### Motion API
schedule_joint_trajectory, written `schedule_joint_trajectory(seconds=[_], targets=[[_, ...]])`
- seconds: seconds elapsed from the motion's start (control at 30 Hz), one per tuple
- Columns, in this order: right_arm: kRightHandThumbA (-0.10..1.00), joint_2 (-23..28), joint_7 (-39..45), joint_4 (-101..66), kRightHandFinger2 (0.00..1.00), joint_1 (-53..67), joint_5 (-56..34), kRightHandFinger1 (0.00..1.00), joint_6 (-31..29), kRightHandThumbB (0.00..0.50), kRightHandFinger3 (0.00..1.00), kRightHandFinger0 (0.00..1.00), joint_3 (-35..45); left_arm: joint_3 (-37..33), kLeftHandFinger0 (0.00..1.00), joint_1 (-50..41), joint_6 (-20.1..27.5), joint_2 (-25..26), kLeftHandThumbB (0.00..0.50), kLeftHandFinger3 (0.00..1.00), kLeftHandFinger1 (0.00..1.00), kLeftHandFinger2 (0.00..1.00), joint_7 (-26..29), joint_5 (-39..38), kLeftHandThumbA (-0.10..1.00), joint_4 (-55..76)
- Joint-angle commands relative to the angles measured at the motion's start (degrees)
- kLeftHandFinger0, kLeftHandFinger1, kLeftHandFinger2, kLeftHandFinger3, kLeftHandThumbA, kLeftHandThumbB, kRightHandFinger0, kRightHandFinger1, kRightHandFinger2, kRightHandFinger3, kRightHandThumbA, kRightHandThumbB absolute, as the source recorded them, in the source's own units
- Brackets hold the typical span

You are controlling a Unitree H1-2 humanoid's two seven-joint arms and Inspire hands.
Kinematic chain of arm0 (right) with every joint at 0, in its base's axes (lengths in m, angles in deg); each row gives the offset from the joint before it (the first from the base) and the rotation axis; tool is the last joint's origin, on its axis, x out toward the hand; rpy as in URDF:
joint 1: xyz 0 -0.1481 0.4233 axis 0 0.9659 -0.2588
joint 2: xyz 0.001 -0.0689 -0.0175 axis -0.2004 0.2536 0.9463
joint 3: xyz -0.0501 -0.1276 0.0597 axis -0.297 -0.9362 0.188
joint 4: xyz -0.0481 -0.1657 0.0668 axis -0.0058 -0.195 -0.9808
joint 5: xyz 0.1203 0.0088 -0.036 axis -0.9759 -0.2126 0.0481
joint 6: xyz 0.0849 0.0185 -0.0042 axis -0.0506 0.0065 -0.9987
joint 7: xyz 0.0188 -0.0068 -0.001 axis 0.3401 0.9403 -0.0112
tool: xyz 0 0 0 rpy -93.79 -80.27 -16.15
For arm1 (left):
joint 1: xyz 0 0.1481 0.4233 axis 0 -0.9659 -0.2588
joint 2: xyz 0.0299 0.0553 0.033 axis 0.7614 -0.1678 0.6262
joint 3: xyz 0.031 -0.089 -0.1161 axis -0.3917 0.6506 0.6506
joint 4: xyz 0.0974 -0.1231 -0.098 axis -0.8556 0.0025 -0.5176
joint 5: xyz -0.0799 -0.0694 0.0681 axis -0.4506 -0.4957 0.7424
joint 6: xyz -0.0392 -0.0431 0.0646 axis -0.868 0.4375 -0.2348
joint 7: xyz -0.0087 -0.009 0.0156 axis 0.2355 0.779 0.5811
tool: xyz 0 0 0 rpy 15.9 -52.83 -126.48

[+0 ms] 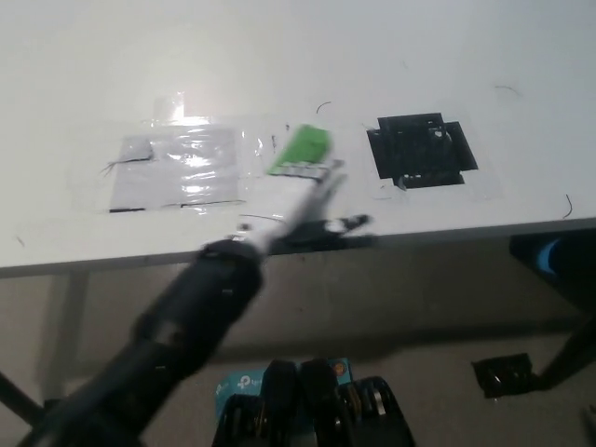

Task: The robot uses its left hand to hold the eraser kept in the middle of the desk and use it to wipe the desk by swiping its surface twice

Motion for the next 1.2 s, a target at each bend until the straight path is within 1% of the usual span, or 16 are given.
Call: schedule_joint_trajectory(seconds=[0.0, 0.07, 0.1, 0.17, 0.2, 0.27, 0.33, 0.47, 0.5, 0.6, 0.67, 0.7, 0.8, 0.83, 0.87, 1.17], targets=[[1.0, 1.96, 0.29, -0.79, 0.88, -0.36, -1.27, 0.9, -5.96, 0.0, 0.9, 0.95, 0.89, 2.1, 1.0, -9.19, -9.17, 6.06, 0.408, 1.0, 1.0, 1.0, -14.88, -4.31, 1.0, 0.54], [1.0, 2.03, -0.04, -0.82, 0.88, -0.32, -0.7, 0.89, -5.97, 0.001, 0.9, 0.95, 0.69, 3.38, 1.0, -10.82, -10.49, 6.35, 0.349, 1.0, 1.0, 1.0, -15.55, -5.45, 1.0, 2.39], [1.0, 2.05, -0.05, -0.82, 0.88, -0.32, -0.71, 0.89, -5.97, 0.0, 0.9, 0.95, 0.67, 3.5, 1.0, -10.96, -10.61, 6.38, 0.345, 1.0, 1.0, 1.0, -15.74, -5.36, 1.0, 2.73], [1.0, 2.13, -0.13, -0.56, 0.87, -0.41, -0.83, 0.88, -6.17, 0.001, 0.89, 0.94, 0.75, 4.7, 1.0, -11.92, -11.54, 6.0, 0.354, 1.0, 1.0, 1.0, -15.06, -5.92, 1.0, 2.69], [1.0, 2.16, -0.13, -0.64, 0.87, -0.37, -0.75, 0.89, -5.8, 0.0, 0.9, 0.95, 0.71, 5.51, 1.0, -12.56, -11.29, 5.84, 0.399, 1.0, 1.0, 1.0, -14.66, -6.42, 1.0, 2.68], [1.0, 2.38, -0.13, -0.43, 0.89, -0.75, -1.02, 0.9, -6.09, 0.007, 0.91, 0.97, 0.86, 8.24, 1.0, -13.33, -12.37, 5.09, 0.428, 1.0, 1.0, 1.0, -14.56, -8.78, 1.0, 3.26], [1.0, 2.25, 0.0, -0.54, 0.9, -0.74, -1.6, 0.91, -5.84, 0.008, 0.92, 0.98, 1.08, 11.99, 1.0, -14.66, -13.87, 4.03, 0.429, 1.0, 1.0, 1.0, -13.94, -11.73, 1.0, 3.62], [1.0, 2.05, -0.17, -0.64, 0.91, -0.14, -1.52, 0.91, -5.76, 0.012, 0.93, 0.97, 1.16, 16.25, 1.0, -17.01, -12.92, 3.29, 0.419, 1.0, 1.0, 1.0, -13.25, -14.45, 1.0, 3.71], [1.0, 2.05, -0.25, -0.63, 0.91, -0.11, -1.38, 0.91, -5.76, 0.019, 0.92, 0.97, 1.14, 16.61, 1.0, -17.29, -13.06, 3.28, 0.403, 1.0, 1.0, 1.0, -13.37, -14.41, 1.0, 3.83], [1.0, 1.79, -0.19, -0.7, 0.92, 0.16, -2.08, 0.93, -6.08, 0.0, 0.95, 0.99, 1.48, 18.31, 1.0, -18.42, -11.71, 3.74, 0.39, 1.0, 1.0, 1.0, -13.06, -15.14, 1.0, 2.03], [1.0, 1.54, -0.06, -0.96, 0.92, 0.39, -2.56, 0.93, -6.09, 0.0, 0.94, 1.0, 1.56, 20.04, 1.0, -19.19, -11.8, 4.35, 0.425, 1.0, 1.0, 1.0, -12.92, -16.42, 1.0, 0.89], [1.0, 1.61, -0.03, -0.82, 0.92, 0.59, -2.61, 0.93, -6.27, 0.029, 0.93, 1.0, 1.65, 20.23, 1.0, -19.6, -11.63, 4.8, 0.461, 1.0, 1.0, 1.0, -12.96, -16.43, 1.0, 0.74], [1.0, 1.49, -0.43, -0.77, 0.92, 0.74, -2.63, 0.93, -6.45, 0.028, 0.93, 1.0, 1.93, 20.66, 1.0, -20.11, -11.15, 5.59, 0.47, 1.0, 1.0, 1.0, -13.12, -16.48, 1.0, 0.39], [1.0, 1.47, -0.43, -0.69, 0.93, 0.81, -2.69, 0.93, -6.61, 0.014, 0.93, 1.0, 1.97, 21.22, 1.0, -20.41, -10.99, 5.91, 0.474, 1.0, 1.0, 1.0, -12.92, -17.06, 1.0, -0.07], [1.0, 1.36, -0.56, -0.7, 0.92, 0.88, -2.81, 0.93, -6.56, 0.005, 0.93, 1.0, 2.16, 21.43, 1.0, -20.4, -11.41, 6.19, 0.499, 1.0, 1.0, 1.0, -12.64, -17.19, 1.0, -1.03], [1.0, 1.57, -0.39, -0.01, 0.92, 1.61, -2.74, 0.92, -7.81, 0.012, 0.94, 1.0, 2.09, 20.93, 1.0, -23.15, -11.83, 8.49, 0.5, 1.0, 1.0, 1.0, -13.24, -17.11, 1.0, 0.83]])
